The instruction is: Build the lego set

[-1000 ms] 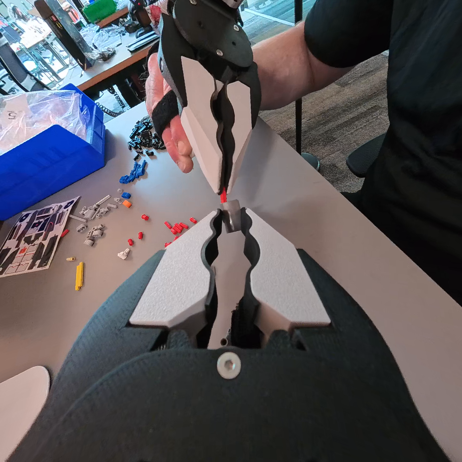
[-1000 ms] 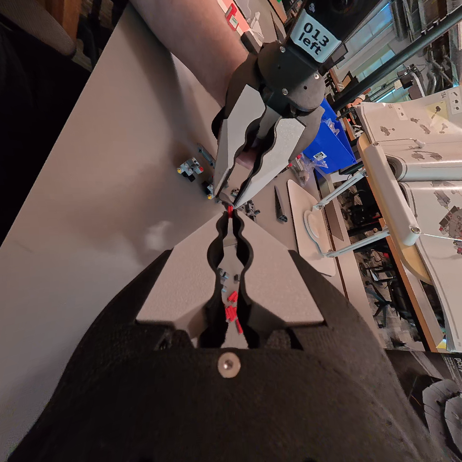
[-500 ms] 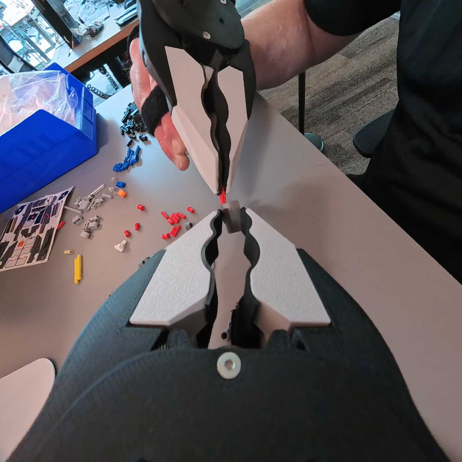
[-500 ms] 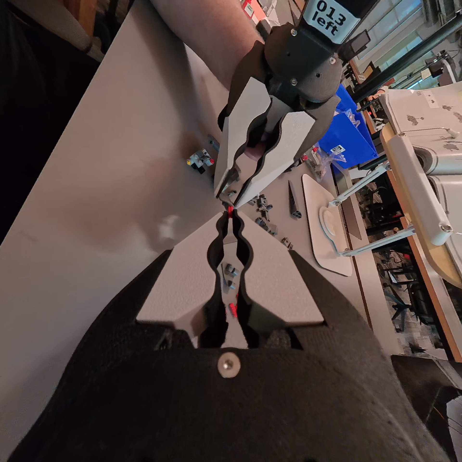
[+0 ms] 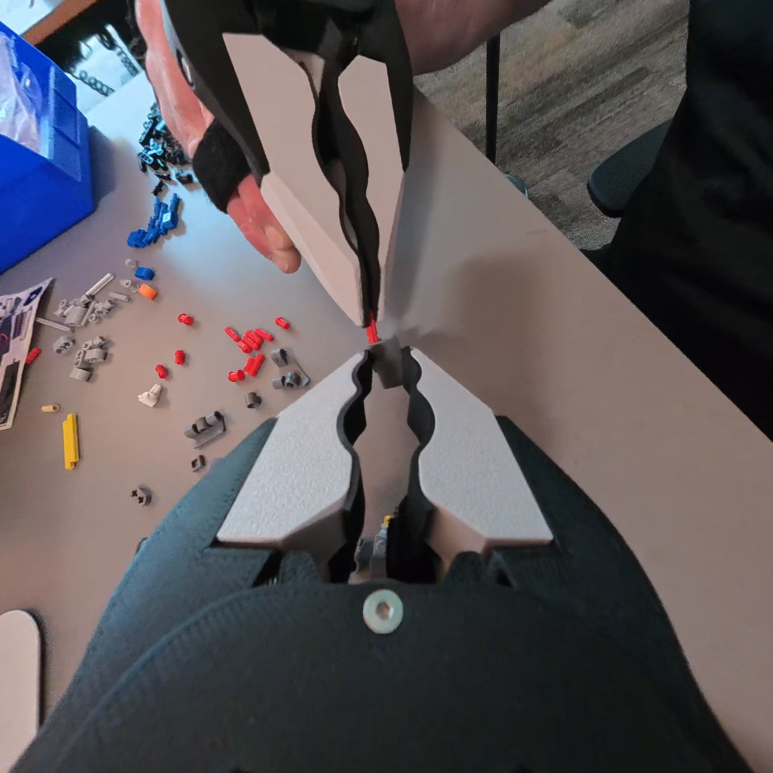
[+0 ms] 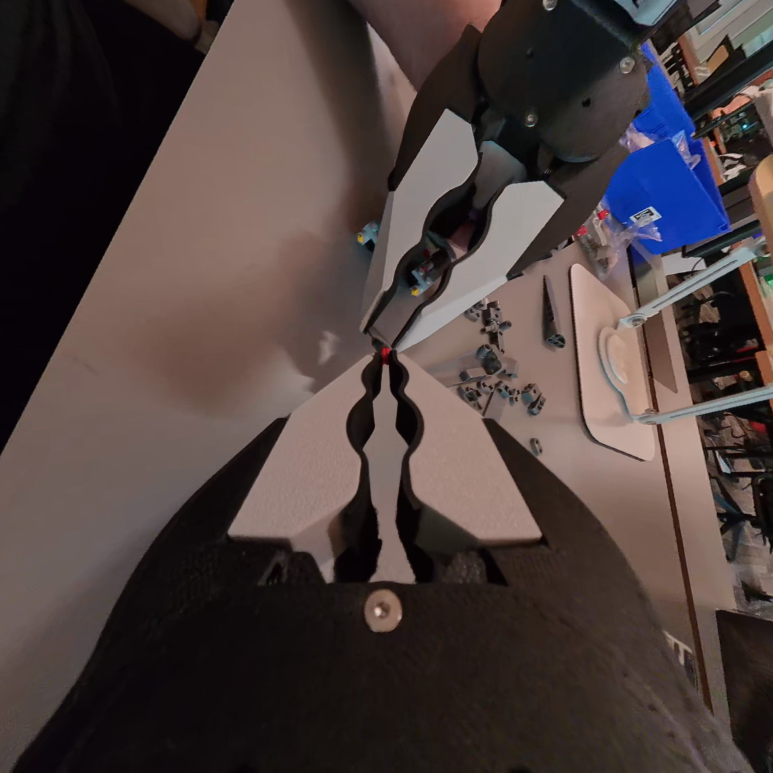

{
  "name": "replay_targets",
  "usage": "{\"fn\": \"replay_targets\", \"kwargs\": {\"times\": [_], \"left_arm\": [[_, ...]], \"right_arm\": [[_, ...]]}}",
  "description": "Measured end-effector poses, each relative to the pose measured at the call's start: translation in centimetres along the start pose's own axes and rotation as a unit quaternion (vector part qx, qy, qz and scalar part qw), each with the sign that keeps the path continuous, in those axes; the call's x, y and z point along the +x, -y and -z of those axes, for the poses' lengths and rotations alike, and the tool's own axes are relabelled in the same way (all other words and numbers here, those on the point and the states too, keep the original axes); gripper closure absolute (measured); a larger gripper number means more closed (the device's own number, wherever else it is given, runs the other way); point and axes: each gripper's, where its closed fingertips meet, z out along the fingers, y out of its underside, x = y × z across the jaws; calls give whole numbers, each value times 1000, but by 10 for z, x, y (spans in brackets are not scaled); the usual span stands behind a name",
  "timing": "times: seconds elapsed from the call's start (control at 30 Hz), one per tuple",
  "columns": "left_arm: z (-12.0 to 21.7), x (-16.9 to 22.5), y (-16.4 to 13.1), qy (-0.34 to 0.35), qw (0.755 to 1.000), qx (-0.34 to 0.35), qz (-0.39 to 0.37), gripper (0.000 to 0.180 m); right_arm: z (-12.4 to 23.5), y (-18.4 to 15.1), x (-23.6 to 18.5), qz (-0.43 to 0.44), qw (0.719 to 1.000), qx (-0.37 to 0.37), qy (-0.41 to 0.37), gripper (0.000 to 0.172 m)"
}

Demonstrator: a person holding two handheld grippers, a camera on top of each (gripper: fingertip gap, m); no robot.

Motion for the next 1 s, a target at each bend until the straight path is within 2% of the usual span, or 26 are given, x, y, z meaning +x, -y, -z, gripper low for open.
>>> {"fn": "replay_targets", "kwargs": {"times": [0.5,1.0], "left_arm": [[-13,6,-12,-13,999,-41,-8,168],[-15,7,-14,-17,999,-44,-6,169]], "right_arm": [[-8,-10,-12,-16,999,-26,43,171],[-9,-15,-14,-31,998,-23,53,171]]}}
